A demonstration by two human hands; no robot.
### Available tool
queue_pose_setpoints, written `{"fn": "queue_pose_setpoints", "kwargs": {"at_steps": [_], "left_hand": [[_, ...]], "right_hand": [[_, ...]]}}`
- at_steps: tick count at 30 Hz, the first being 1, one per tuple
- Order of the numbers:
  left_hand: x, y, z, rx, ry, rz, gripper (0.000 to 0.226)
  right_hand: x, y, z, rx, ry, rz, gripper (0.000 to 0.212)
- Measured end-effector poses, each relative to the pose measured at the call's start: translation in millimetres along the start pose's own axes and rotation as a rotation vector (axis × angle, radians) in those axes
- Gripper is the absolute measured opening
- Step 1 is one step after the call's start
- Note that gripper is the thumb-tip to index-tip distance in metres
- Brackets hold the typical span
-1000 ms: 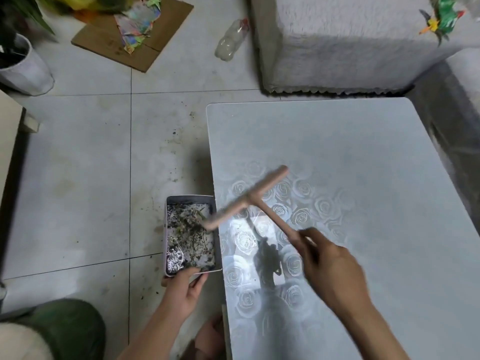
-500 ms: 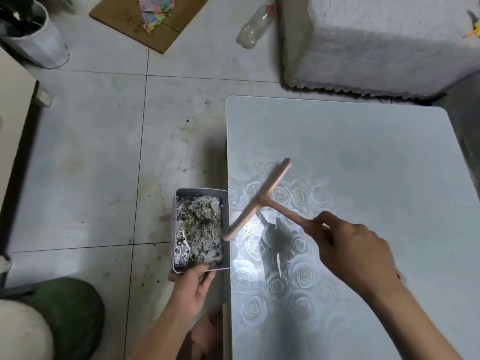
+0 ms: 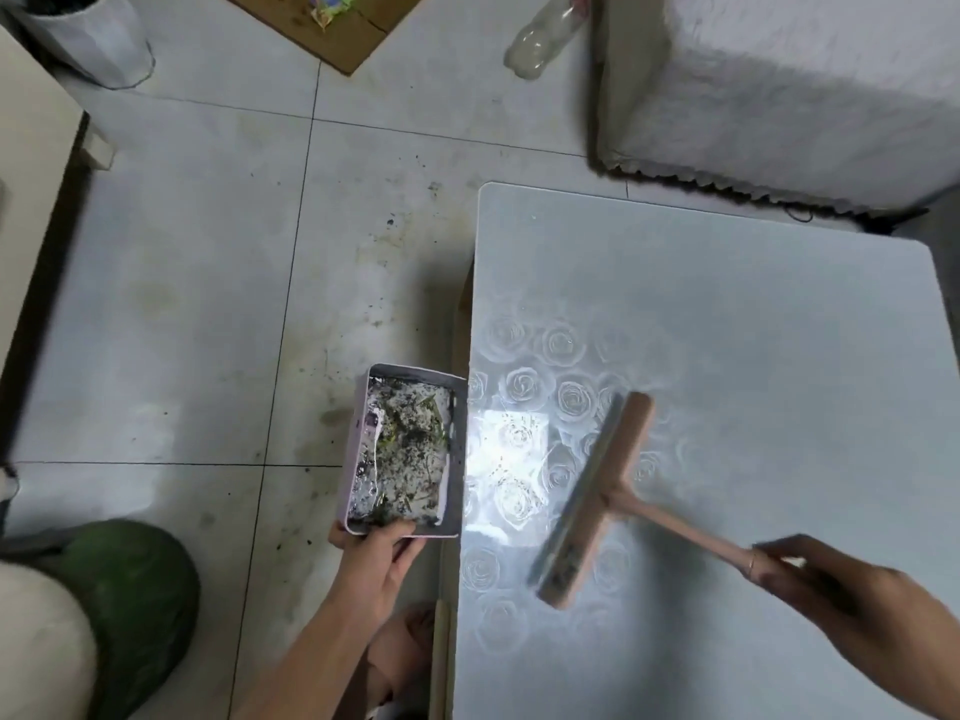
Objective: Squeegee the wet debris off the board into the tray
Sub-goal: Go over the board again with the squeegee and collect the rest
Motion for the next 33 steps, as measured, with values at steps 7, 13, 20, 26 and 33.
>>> {"fn": "queue_pose_setpoints", "kwargs": {"at_steps": [7,13,20,26,33], "left_hand": [[-2,-2,3,-0.008,-0.002,-0.048,0.021],[-6,-3,2,0.002,-0.01,-0.055,0.02],[-10,-6,5,0.018,-0.005,-0.031,0.02],[-9,-7,6,0.054,-0.039,-0.044,0.028],[-11,3,0,-0.016,-0.015,-0.033,0.021]], "right_hand": [[-49,-49,62,-0.086,0.26,0.146,0.015],[-84,-5,59,0.033,0.324,0.071,0.01],[-94,0,54,0.14,0.278,-0.002,0.008],[-97,-20,132,0.242,0.531,-0.195,0.024],[-53,14,71,-0.05,0.127,-0.217,0.021]]}}
Point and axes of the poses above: each hand's wrist, its own x-axis away from the middle knuckle, its own y-axis out of the back of the hand, z = x × y, the point moved 2 cm from there along -x, towards the middle knuckle, and after that the axes turned 9 degrees about -z, right-handed, at the moved point
